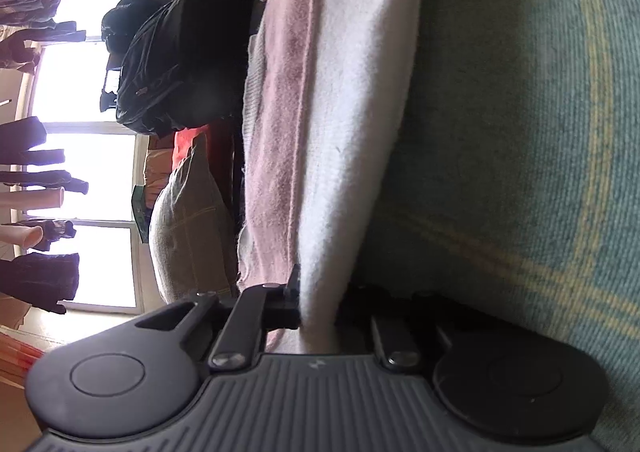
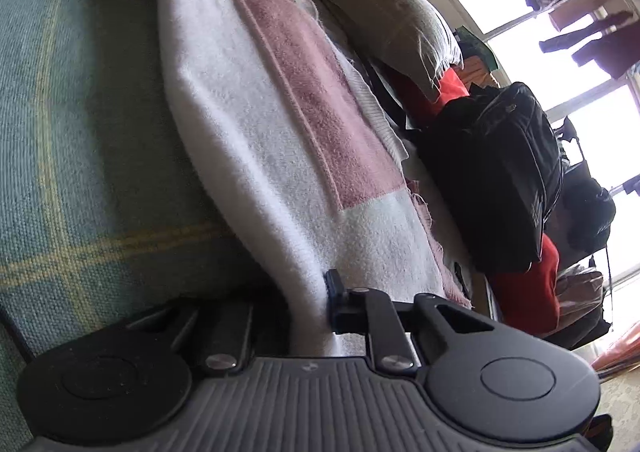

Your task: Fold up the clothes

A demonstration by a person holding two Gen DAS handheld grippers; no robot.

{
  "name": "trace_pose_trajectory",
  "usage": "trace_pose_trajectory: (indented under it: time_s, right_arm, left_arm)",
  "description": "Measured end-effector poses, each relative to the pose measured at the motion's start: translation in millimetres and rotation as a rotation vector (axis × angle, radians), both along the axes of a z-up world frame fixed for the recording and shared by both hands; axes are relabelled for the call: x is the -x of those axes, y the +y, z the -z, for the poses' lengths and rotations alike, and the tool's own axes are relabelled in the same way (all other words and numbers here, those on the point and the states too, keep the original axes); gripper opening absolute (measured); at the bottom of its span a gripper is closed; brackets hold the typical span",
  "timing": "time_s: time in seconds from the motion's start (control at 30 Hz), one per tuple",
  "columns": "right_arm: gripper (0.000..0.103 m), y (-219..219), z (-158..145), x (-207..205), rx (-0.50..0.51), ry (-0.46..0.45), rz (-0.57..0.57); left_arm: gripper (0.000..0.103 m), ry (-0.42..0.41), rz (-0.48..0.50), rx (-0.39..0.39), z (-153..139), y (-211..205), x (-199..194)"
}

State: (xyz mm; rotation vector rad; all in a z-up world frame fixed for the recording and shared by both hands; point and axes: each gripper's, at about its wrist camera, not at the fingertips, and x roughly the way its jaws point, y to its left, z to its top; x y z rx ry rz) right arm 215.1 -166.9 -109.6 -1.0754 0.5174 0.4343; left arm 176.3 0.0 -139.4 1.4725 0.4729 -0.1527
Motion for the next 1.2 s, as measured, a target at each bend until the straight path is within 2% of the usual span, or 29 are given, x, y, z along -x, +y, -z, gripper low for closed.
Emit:
trace_pose_trajectory:
  time_s: [0.3,0.47,0.7,0.93,1.1,1.2]
  right_arm:
    - [0.012,-10,-47,19,-0.044,-0.017,0.009]
    - [0.012,-16,-63,55,-0.060,0.061,-0.023]
    - [0.012,-23,-78,115,-0.081,0.158,-0.046]
    - [0.012,-24,-76,171,-0.087,0.226,-0.052]
    - [0.013,-25,-64,182,-0.091,0.264,-0.028]
    - [0.014,-27,-59,178,-0.103,0.299,-0.020]
  left_arm:
    - [0.008,-0.071,0.027,0.023,-40,-3,33]
    - [0.008,-0.060,0.058,0.009,-52,-1,72]
    - [0.008,-0.026,0.111,-0.026,-52,-1,152]
    - [0.008,-0.017,0.126,-0.011,-49,1,202]
    - [0.008,0.008,0.137,-0.003,-38,-1,212]
    - [0.008,0.042,0.120,0.028,-28,1,219]
